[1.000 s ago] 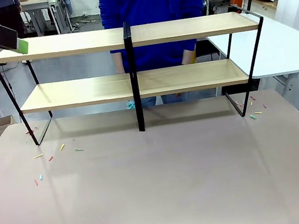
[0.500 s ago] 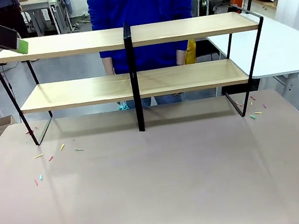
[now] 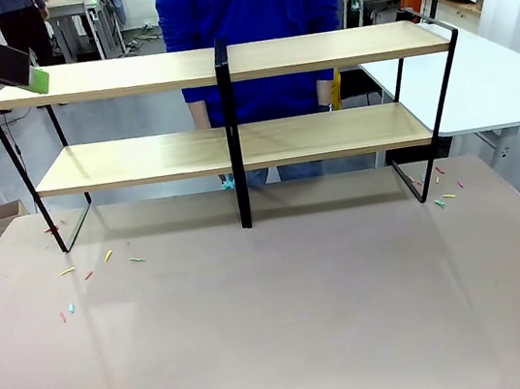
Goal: Clean the shelves.
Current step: Place the Duster on the table.
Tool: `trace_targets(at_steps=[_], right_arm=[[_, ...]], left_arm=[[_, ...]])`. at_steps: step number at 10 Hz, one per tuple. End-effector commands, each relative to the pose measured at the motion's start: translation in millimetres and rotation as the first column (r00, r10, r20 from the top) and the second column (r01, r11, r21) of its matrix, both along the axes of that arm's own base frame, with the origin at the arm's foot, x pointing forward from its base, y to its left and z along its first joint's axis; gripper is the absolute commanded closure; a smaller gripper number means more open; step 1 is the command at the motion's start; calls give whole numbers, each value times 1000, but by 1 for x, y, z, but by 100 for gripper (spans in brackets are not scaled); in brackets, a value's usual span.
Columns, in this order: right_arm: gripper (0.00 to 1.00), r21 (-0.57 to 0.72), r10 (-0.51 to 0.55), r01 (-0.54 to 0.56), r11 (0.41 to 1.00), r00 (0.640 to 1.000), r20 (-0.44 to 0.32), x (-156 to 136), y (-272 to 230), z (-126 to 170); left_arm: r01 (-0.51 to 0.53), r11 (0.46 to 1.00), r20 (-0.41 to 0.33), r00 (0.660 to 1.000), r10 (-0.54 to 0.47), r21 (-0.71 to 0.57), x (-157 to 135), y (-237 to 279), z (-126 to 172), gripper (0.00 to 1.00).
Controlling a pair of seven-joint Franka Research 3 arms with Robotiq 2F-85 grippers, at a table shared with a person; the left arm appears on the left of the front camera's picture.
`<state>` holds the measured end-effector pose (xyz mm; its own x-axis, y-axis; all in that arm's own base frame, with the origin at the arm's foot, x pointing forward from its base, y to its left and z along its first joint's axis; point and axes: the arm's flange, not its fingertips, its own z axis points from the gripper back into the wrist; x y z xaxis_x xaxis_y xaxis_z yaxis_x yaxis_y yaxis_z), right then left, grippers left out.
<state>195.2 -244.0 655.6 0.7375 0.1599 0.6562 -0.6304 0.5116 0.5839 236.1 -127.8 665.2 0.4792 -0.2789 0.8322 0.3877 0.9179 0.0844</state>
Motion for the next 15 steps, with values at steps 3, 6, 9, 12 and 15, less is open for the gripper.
trace_targets(at_steps=[3, 6, 9, 12, 15], right_arm=[[87, 20, 6, -7, 1000, 1000, 24, -1, 2, 4], [87, -231, 150, -148, 962, 989, -7, 7, 50, -18], [87, -534, 429, -453, 714, 886, -177, 39, 161, -135], [87, -631, 454, -415, 655, 884, -111, 79, 220, -231], [87, -597, 524, -444, 668, 850, -46, 110, 239, -261]], left_arm=[[-11, 1000, 2, 1000, 11, -1, 1, 0, 0, 0], [138, 990, -175, 975, -140, -27, 15, -5, -14, 0], [242, 871, -548, 697, -462, -427, 38, 74, -146, 0], [136, 570, -401, 580, -709, -811, 53, 102, -258, 0], [5, 491, -410, 544, -732, -871, 79, 118, -307, 0]])
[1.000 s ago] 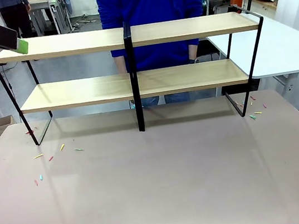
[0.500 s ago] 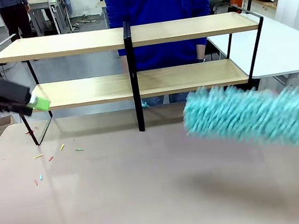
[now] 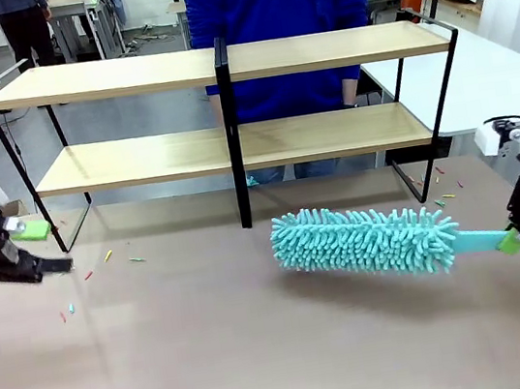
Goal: Clean the shelves.
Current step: Place the Duster on the table.
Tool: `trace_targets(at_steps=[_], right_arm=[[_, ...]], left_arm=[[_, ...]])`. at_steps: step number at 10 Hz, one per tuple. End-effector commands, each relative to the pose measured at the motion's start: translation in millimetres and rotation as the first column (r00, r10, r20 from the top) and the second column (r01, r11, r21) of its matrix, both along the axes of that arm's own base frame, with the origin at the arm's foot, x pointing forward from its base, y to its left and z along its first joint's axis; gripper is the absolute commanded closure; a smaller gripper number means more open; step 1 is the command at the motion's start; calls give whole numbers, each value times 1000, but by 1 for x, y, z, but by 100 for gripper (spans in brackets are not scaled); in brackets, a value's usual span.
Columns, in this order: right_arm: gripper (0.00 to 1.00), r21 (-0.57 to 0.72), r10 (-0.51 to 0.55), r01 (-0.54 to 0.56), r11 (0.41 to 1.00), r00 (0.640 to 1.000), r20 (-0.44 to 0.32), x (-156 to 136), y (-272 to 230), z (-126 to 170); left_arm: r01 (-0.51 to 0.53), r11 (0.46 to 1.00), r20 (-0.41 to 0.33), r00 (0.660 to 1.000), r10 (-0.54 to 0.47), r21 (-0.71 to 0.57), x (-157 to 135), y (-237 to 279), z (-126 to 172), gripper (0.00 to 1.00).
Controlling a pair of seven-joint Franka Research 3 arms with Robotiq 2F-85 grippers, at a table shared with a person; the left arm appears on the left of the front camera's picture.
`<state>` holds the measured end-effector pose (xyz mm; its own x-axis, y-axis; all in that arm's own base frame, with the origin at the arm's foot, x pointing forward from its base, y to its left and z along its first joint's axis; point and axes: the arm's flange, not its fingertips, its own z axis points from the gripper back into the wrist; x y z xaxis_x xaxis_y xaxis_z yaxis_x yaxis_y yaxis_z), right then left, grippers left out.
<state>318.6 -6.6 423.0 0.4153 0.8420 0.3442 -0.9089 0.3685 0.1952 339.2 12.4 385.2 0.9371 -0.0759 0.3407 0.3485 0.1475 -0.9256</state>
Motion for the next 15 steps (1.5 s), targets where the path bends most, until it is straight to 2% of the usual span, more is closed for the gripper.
trace_targets(at_steps=[1, 2, 5, 7, 9, 10, 11, 12, 13, 15], right_arm=[[87, 47, 53, -53, 997, 998, 15, -5, 2, -31], [87, 56, 96, -95, 994, 995, -14, 3, 4, -31], [87, 59, 216, -212, 975, 973, -76, 21, 7, -17], [87, 67, 227, -221, 973, 966, -121, 31, 12, -24], [87, 53, 223, -218, 975, 966, -135, 36, 10, -26], [78, 64, 216, -208, 976, 966, -146, 40, 7, -22], [28, 81, 186, -174, 981, 967, -177, 49, -1, -15], [19, 125, 128, -105, 987, 973, -194, 61, -20, -1], [0, 96, 31, -11, 995, 976, -214, 69, -41, 14], [0, 157, -125, 157, 975, 972, -197, 60, -85, 45]], left_arm=[[-23, 986, -119, 992, 43, 163, -20, -20, -28, 0], [0, 1000, 0, 1000, 0, 0, 0, 0, 0, 0], [0, 1000, 0, 1000, 0, 0, 0, 0, 0, 0], [0, 1000, 0, 1000, 0, 0, 0, 0, 0, 0], [0, 1000, 0, 1000, 0, 0, 0, 0, 0, 0], [0, 1000, 0, 1000, 0, 0, 0, 0, 0, 0], [0, 1000, 0, 1000, 0, 0, 0, 0, 0, 0], [0, 1000, 0, 1000, 0, 0, 0, 0, 0, 0], [0, 1000, 0, 1000, 0, 0, 0, 0, 0, 0], [0, 1000, 0, 1000, 0, 0, 0, 0, 0, 0]])
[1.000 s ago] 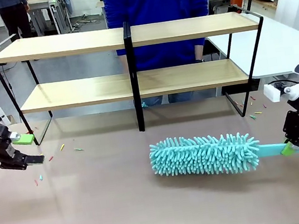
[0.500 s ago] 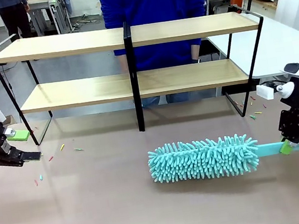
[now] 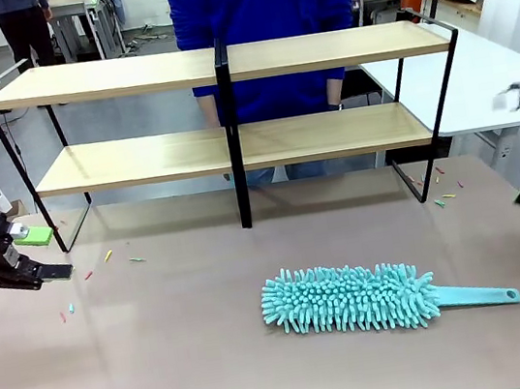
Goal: Clean the shelves.
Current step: Place the Duster on the table.
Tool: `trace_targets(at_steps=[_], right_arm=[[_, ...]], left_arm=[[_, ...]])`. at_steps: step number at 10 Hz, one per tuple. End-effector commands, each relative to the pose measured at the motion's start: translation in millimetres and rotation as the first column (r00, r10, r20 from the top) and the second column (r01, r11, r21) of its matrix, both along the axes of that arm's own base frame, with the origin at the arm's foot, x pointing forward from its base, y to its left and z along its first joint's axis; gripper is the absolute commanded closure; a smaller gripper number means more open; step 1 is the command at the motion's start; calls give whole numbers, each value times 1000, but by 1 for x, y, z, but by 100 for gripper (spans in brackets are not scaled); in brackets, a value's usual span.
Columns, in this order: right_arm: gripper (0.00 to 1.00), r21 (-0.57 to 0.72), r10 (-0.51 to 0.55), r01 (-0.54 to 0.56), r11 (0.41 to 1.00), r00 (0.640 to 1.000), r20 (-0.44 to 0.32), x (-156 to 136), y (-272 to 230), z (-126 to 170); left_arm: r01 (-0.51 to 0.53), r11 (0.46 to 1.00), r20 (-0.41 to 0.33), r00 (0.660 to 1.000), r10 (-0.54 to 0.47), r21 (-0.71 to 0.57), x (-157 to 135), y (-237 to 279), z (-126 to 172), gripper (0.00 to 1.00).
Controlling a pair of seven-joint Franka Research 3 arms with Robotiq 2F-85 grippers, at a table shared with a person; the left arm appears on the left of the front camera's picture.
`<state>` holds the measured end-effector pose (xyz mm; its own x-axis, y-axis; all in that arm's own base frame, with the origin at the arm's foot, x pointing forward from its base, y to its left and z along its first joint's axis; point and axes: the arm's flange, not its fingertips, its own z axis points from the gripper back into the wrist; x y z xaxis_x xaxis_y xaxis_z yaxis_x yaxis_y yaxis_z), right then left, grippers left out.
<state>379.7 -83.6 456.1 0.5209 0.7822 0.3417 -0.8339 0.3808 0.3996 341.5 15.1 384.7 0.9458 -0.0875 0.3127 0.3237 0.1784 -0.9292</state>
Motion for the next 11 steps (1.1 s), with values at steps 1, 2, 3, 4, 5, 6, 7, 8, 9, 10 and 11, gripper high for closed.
trace_targets(at_steps=[1, 2, 3, 4, 5, 6, 7, 8, 9, 10, 11], right_arm=[[0, 158, -175, 193, 968, 977, -121, -24, -19, 20], [0, 201, -239, 295, 934, 935, -262, -48, -20, 20], [0, 239, -312, 455, 858, 831, -460, -71, -20, 17], [0, 360, -323, 571, 738, 767, -554, -82, -13, 14], [0, 400, -296, 636, 660, 710, -639, -94, 0, 6], [0, 420, -254, 721, 552, 625, -739, -102, 14, -11], [0, 348, -266, 811, 471, 507, -820, -105, 22, -34], [0, 233, -252, 869, 436, 367, -896, -106, 26, -52], [0, 339, -230, 616, 711, 660, -716, -104, 5, -23], [0, 339, -230, 616, 711, 660, -716, -104, 5, -23], [0, 339, -230, 616, 711, 660, -716, -104, 5, -23]], left_arm=[[0, 999, 27, 1000, 1, -34, -2, -3, 0, 0], [0, 999, 27, 1000, 1, -34, -2, -3, 0, 0], [0, 999, 27, 1000, 1, -34, -2, -3, 0, 0], [0, 999, 27, 1000, 1, -34, -2, -3, 0, 0], [0, 999, 27, 1000, 1, -34, -2, -3, 0, 0], [0, 999, 27, 1000, 1, -34, -2, -3, 0, 0], [0, 999, 27, 1000, 1, -34, -2, -3, 0, 0], [0, 999, 27, 1000, 1, -34, -2, -3, 0, 0], [0, 999, 27, 1000, 1, -34, -2, -3, 0, 0], [0, 999, 27, 1000, 1, -34, -2, -3, 0, 0], [0, 999, 27, 1000, 1, -34, -2, -3, 0, 0]])
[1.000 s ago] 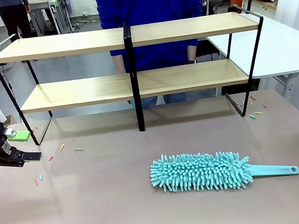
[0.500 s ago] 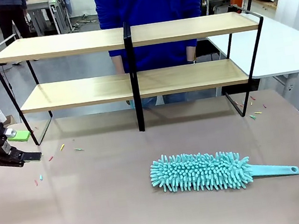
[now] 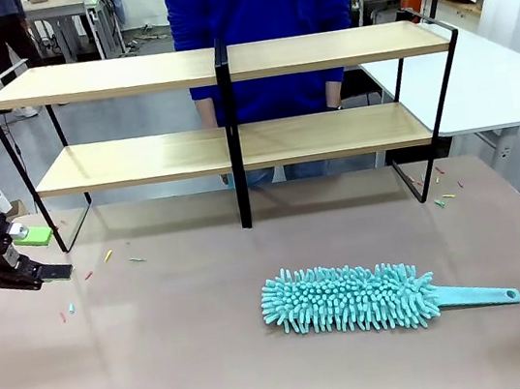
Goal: Clean the shelves.
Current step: Place the Duster on the table.
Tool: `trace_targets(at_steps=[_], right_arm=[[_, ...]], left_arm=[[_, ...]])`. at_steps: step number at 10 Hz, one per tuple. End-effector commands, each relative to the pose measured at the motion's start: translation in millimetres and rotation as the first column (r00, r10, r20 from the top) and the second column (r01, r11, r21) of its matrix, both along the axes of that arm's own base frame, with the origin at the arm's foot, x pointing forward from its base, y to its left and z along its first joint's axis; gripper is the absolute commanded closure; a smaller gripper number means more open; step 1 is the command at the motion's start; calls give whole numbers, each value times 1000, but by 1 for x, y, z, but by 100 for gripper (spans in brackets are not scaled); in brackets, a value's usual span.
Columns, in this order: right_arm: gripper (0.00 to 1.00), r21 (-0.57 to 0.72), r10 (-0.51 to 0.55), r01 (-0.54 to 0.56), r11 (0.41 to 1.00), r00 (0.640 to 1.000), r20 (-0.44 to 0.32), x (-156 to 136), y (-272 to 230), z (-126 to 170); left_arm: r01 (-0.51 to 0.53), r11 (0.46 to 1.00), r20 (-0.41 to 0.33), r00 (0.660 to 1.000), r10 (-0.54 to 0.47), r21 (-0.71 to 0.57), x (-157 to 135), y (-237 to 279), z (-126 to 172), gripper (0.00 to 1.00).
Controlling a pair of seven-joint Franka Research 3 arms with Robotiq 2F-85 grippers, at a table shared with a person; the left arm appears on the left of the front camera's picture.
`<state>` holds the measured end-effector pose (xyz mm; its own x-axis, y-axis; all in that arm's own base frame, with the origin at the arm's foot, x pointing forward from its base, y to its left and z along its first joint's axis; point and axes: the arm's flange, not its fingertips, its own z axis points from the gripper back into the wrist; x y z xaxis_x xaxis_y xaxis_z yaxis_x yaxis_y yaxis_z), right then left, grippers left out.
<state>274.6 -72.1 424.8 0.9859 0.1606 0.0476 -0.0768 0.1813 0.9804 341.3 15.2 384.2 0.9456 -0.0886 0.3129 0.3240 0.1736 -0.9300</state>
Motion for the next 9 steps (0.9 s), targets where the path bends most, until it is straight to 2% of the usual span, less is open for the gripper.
trace_targets(at_steps=[1, 9], right_arm=[[0, -23, 49, -47, 999, 997, 58, 2, -6, 9], [0, -23, 49, -47, 999, 997, 58, 2, -6, 9]], left_arm=[[-3, 1000, 27, 1000, 4, -29, -2, -3, 1, 0], [-3, 1000, 27, 1000, 4, -29, -2, -3, 1, 0]])
